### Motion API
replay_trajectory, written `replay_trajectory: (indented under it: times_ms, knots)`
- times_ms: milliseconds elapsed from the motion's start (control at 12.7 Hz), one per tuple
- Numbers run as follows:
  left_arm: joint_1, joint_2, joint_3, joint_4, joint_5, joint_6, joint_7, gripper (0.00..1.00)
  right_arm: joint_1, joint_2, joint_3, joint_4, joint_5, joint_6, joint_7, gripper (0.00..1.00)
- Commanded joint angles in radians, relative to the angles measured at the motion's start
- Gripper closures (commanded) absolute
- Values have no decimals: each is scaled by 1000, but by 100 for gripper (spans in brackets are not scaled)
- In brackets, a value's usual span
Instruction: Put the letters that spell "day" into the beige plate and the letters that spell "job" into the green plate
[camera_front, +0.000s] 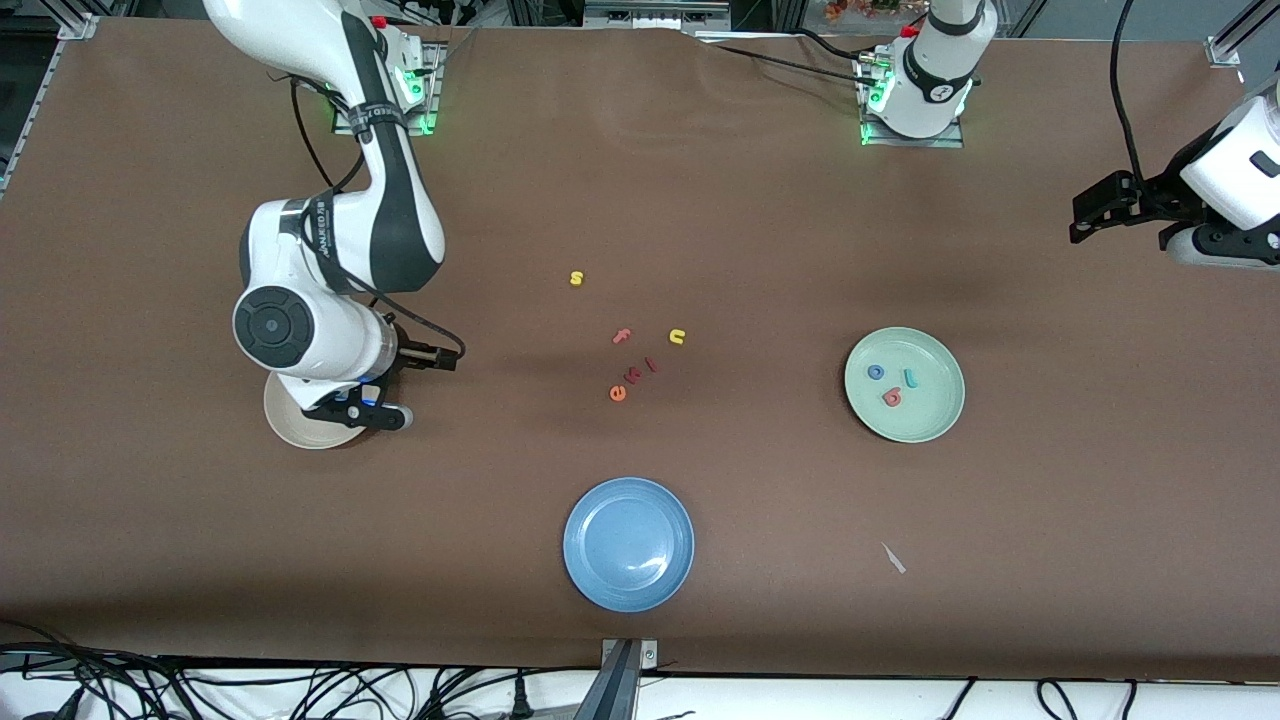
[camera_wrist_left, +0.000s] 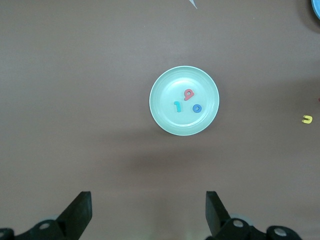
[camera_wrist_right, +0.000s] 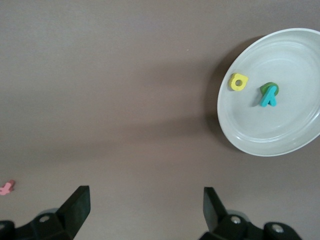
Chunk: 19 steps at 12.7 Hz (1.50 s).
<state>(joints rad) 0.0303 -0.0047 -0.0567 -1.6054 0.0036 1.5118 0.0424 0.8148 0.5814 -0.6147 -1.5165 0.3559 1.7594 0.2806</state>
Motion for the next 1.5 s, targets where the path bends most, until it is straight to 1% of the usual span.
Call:
replay_trajectory:
  times_ms: [0, 79, 157, 236, 394, 551, 630, 709, 787, 945, 1023, 1102, 1181, 1260, 1338, 1417]
  knots:
    - [5, -3, -8, 15, 29, -19, 17, 0, 18, -58, 6, 1, -3, -31, 118, 0]
    - [5, -3, -8, 15, 29, -19, 17, 0, 1, -84, 53, -5, -5, -31, 168, 0]
    - [5, -3, -8, 15, 29, -19, 17, 0, -52, -124, 129, -17, -15, -31, 184, 0]
    - [5, -3, -8, 15, 29, -19, 17, 0, -96, -168, 182, -40, -15, -31, 183, 0]
    - [5, -3, -8, 15, 29, -19, 17, 0, -237, -210, 332, -45, -25, -23, 178, 0]
    - [5, -3, -8, 15, 29, -19, 17, 0, -357, -239, 448, -56, -144, -32, 163, 0]
    - [4, -3, -9, 15, 29, -19, 16, 0, -415, -250, 517, -57, -182, -31, 151, 0]
    - [3, -3, -9, 16, 29, -19, 16, 0, -468, -258, 567, -57, -201, -31, 150, 0]
    - [3, -5, -8, 15, 29, -21, 17, 0, -505, -271, 590, -59, -201, -29, 146, 0]
    - [2, -3, -11, 16, 29, -21, 16, 0, -575, -304, 602, -88, -202, -20, 82, 0]
    - [2, -3, -11, 16, 29, -21, 16, 0, -597, -328, 602, -96, -207, -29, -33, 0]
    - [0, -5, -11, 16, 29, -21, 16, 0, -635, -375, 602, -120, -224, -18, -110, 0]
    - [0, -3, -11, 18, 29, -21, 16, 0, -661, -411, 602, -126, -262, 1, -135, 0]
    - [0, -5, -11, 16, 29, -21, 16, 0, -664, -431, 602, -126, -328, 9, -132, 0]
    - [0, -5, -11, 16, 29, -25, 17, 0, -674, -449, 602, -125, -357, 29, -130, 0]
    - [0, -3, -11, 18, 29, -25, 16, 0, -675, -459, 601, -120, -360, 29, -133, 0]
